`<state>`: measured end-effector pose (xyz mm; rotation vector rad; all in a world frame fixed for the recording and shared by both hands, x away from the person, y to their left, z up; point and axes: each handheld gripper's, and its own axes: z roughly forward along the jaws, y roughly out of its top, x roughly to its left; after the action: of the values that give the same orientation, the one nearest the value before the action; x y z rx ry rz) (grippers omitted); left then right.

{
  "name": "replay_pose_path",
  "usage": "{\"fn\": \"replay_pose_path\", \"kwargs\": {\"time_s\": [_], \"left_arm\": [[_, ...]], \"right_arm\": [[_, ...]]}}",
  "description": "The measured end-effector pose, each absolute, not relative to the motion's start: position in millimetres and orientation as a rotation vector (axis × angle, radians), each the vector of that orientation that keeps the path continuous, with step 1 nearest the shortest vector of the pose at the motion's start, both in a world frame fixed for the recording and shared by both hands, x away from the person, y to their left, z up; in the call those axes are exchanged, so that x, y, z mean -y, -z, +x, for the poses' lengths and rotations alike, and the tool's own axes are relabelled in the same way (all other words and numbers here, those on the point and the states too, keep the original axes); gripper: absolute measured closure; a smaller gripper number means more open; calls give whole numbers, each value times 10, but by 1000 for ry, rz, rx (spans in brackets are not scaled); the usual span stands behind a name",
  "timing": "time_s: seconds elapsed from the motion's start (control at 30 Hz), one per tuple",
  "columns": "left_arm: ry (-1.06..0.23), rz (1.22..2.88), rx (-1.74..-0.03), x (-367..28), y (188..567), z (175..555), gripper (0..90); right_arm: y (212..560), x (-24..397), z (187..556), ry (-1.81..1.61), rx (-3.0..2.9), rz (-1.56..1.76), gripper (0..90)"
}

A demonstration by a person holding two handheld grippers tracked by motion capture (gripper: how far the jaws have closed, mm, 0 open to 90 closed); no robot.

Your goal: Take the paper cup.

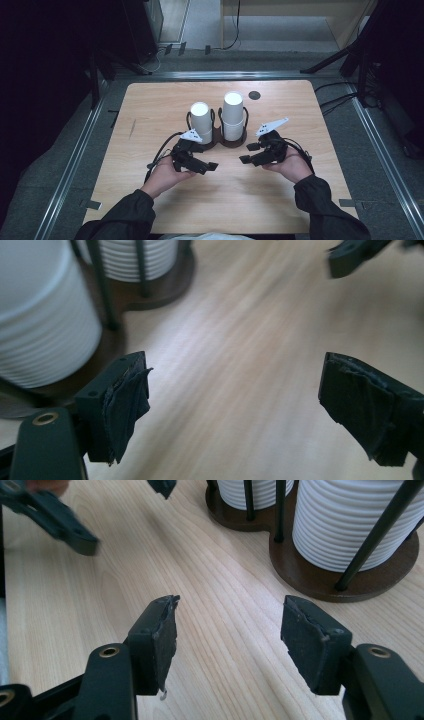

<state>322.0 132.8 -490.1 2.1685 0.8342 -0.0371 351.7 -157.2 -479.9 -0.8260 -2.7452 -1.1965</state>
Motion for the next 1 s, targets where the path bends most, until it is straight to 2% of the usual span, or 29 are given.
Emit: {"fn": "replay_pose_path", "kwargs": {"time_s": [0.1, 0.2, 0.27, 0.33, 0.57, 0.8, 1.0], "left_arm": [[4, 2231, -831, -1300, 4914, 3230, 156], [5, 2225, -827, -1314, 4897, 3233, 180], [-7, 2197, -826, -1336, 4867, 3230, 296], [-9, 2195, -824, -1338, 4865, 3232, 308], [-11, 2222, -820, -1289, 4885, 3219, 446], [-12, 2214, -844, -1247, 4883, 3209, 524], [-29, 2190, -852, -1176, 4888, 3206, 539]], "right_arm": [[4804, 1568, 3524, 1157, 2744, -866, 393], [4815, 1578, 3526, 1149, 2748, -865, 407], [4831, 1589, 3522, 1144, 2733, -900, 412], [4837, 1595, 3521, 1152, 2736, -894, 416], [4822, 1630, 3510, 1152, 2771, -876, 414], [4799, 1685, 3531, 1175, 2776, -883, 401], [4761, 1713, 3540, 1187, 2776, -884, 401]]}}
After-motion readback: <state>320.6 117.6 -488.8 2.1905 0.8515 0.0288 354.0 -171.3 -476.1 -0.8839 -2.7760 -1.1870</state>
